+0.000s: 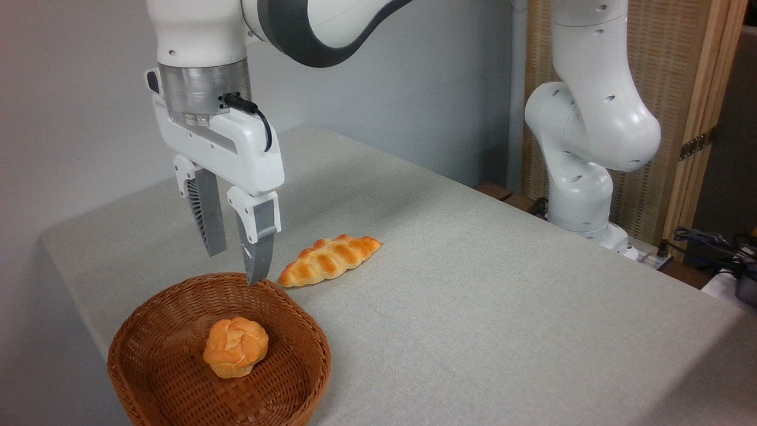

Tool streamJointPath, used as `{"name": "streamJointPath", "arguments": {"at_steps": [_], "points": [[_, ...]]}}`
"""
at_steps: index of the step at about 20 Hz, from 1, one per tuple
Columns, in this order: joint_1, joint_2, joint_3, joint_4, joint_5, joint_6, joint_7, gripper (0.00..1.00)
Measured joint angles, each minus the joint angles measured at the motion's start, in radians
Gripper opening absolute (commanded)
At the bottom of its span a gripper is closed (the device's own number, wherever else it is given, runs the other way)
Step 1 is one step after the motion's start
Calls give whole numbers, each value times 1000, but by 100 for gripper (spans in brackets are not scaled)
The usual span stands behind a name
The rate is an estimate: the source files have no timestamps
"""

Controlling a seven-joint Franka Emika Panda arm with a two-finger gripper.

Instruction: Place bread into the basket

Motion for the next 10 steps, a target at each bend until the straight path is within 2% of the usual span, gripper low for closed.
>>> {"name": "streamJointPath", "arguments": {"at_steps": [10], "points": [[-2, 2, 0, -1, -15, -14, 0, 100]]}}
